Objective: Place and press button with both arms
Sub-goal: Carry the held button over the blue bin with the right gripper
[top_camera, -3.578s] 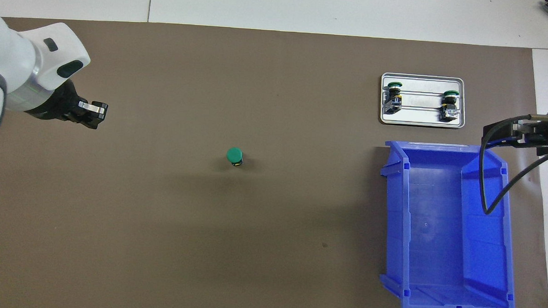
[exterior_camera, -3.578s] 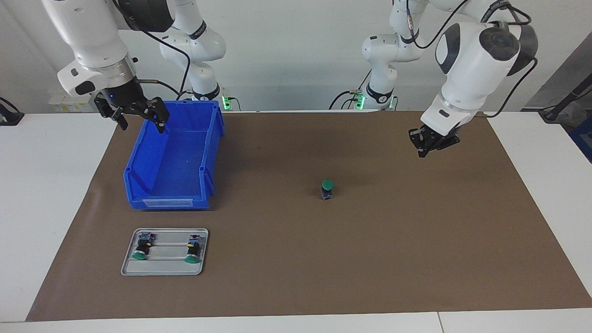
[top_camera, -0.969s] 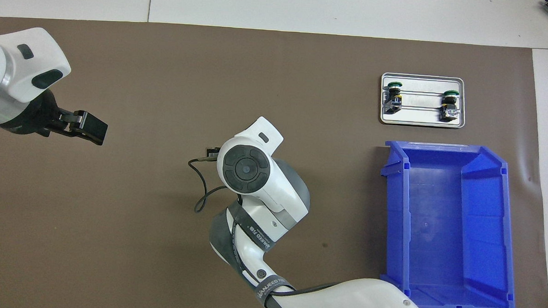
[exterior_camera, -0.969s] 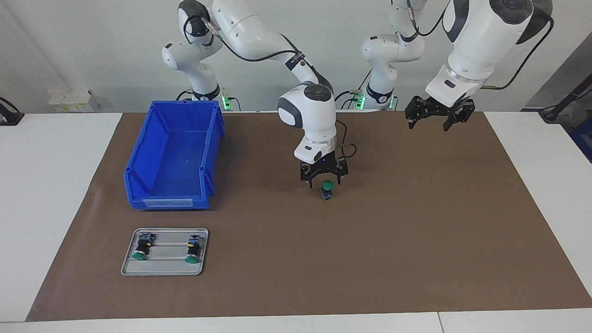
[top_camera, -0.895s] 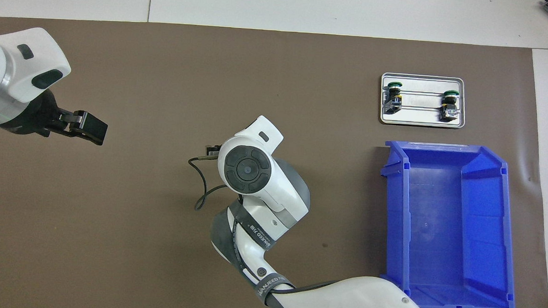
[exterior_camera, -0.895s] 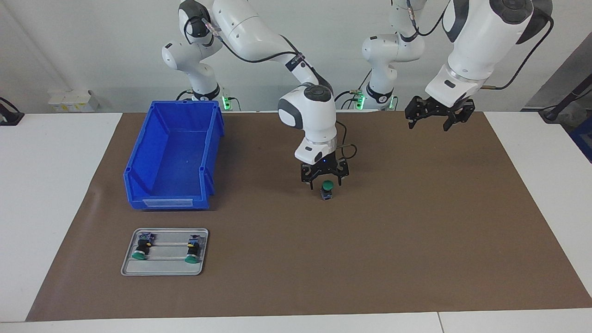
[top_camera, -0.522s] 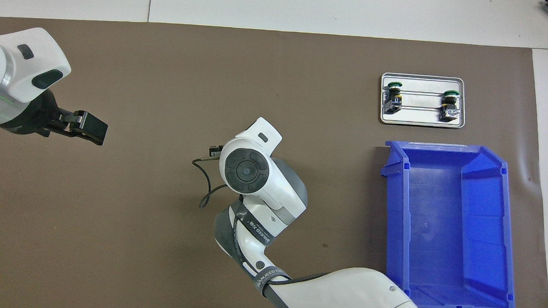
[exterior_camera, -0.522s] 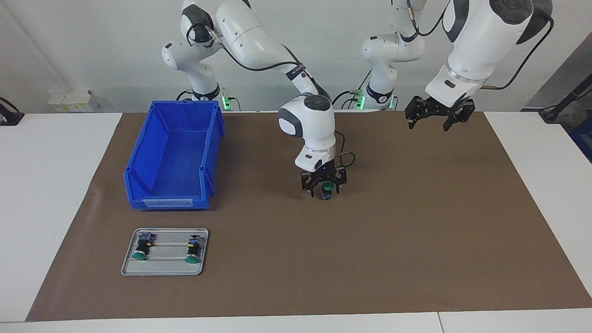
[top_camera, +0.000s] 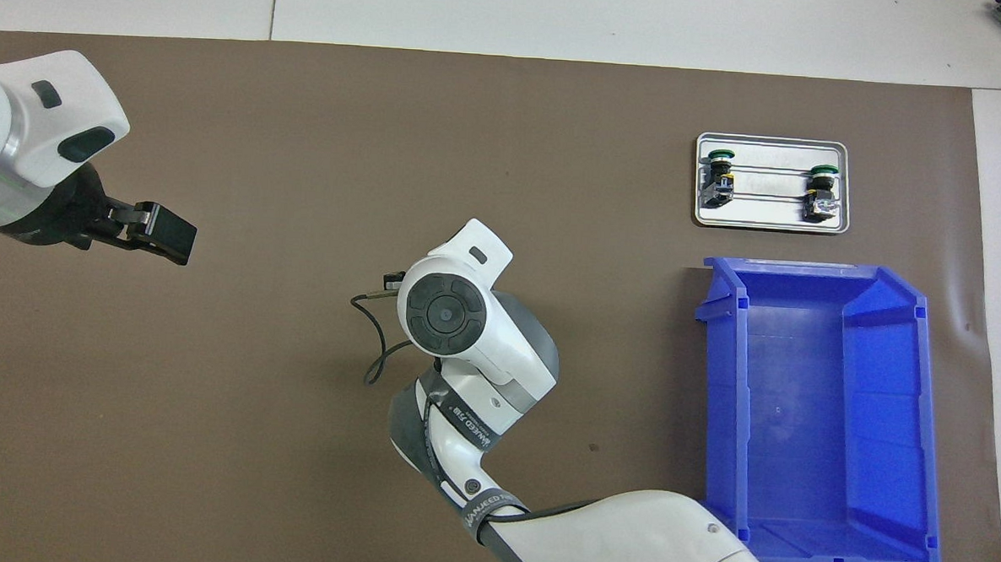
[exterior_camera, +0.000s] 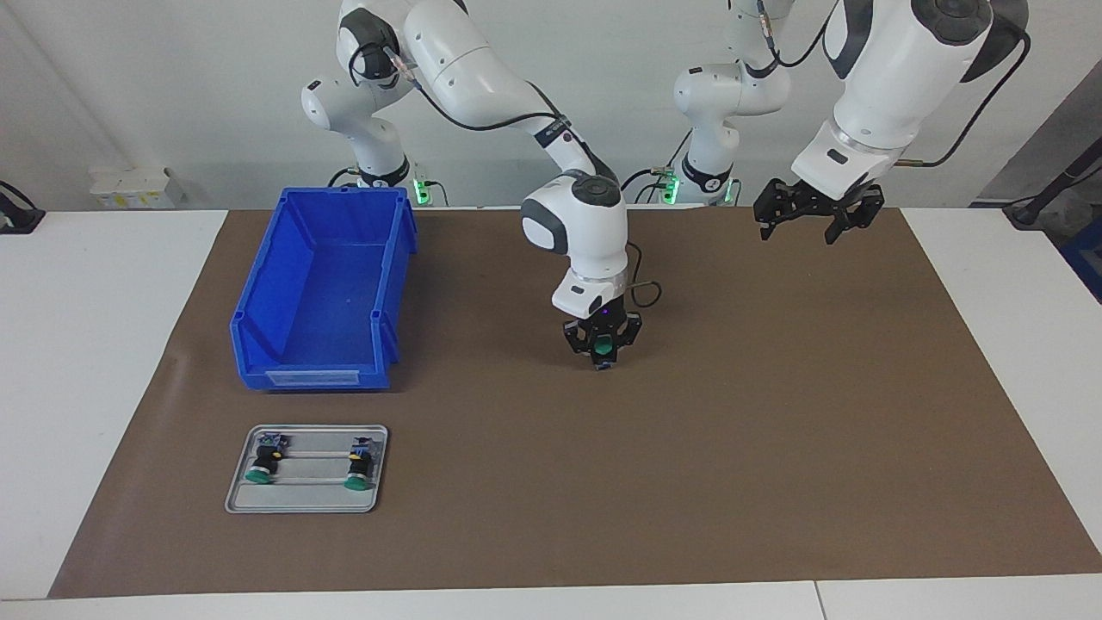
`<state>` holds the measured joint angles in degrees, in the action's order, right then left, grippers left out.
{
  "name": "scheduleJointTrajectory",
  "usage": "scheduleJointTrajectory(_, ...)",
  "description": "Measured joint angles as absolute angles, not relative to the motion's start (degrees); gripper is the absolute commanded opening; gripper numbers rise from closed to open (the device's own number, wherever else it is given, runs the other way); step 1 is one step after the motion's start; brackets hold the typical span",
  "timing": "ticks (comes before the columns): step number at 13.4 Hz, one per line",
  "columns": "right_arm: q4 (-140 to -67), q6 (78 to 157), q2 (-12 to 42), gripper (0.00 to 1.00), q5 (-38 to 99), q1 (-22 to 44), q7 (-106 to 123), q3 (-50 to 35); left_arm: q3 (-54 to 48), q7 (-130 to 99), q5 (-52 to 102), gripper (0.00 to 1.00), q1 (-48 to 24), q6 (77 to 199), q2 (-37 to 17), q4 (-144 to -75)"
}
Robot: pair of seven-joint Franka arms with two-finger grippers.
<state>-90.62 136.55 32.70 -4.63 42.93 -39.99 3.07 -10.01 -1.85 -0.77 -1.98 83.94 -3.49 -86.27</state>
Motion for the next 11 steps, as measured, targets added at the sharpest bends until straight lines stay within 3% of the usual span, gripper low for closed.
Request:
scheduleJointTrajectory(3,-88.8,130.0,28.7,0.00,-4.6,40.5,-39.1,3.6,-10.0,-1.9,-0.8,1.00,-2.0,84.0,-3.5,-86.3)
scheduleJointTrajectory(7,-88.8,116.1,16.8,0.00,-4.6,30.7,-29.7,3.8,-10.0,-1.9,-0.8,1.00,-2.0,84.0,-3.5,-86.3)
scheduleJointTrajectory(11,-95.2,112.9,7.9,0.00,-4.6,18.9,-14.6,3.9,-10.0,-1.9,-0.8,1.00,-2.0,84.0,-3.5,-86.3)
